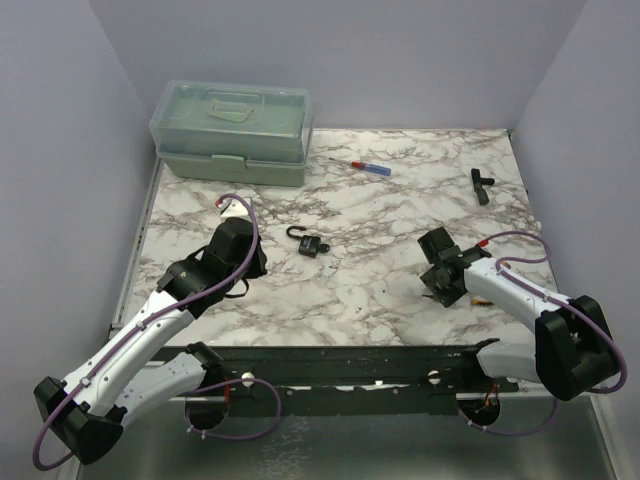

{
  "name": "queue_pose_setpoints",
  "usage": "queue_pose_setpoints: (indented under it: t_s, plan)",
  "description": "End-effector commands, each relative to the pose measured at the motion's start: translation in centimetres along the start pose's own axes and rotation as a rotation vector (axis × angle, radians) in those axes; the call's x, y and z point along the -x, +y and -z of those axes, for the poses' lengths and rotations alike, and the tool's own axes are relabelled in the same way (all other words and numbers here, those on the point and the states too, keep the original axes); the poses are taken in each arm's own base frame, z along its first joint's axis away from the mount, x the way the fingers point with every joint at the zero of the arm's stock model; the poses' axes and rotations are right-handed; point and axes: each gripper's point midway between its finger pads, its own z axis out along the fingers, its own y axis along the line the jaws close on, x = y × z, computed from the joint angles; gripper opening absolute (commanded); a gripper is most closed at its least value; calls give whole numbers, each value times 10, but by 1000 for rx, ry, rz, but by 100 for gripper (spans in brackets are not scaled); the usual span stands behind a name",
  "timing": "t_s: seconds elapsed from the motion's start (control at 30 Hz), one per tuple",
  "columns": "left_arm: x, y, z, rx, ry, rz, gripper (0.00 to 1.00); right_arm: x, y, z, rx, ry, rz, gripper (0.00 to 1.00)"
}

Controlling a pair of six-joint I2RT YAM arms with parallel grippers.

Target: Unlock with the key

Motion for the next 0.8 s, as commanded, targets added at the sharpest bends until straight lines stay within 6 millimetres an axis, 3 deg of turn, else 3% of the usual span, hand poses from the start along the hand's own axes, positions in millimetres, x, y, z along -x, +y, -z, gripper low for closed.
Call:
queue_pose_setpoints:
  t_s: [0.0, 0.1, 0.2, 0.33, 0.43, 0.6, 0.77]
  plan:
    - [22, -2, 3, -13, -90, 21, 0, -1, -12, -7, -43, -6, 2, 53]
    - [22, -1, 2, -9, -87, 20, 0, -4, -18, -11, -56, -2, -1, 50]
    - [22, -1, 2, -8, -87, 23, 0, -3, -23, -14, -69, -11, -5, 41]
    - [22, 0, 1, -6, -85, 23, 0, 0, -23, -17, -71, -28, 5, 25]
    - [22, 0, 1, -4, -85, 24, 0, -1, -17, -19, -40, -24, 47, 8]
    - [22, 1, 1, -1, -88, 29, 0, 5, 4, -16, 42, -33, 171, 0]
    - [22, 3, -1, 6, -83, 30, 0, 6, 51, -1, 266, -16, 411, 0]
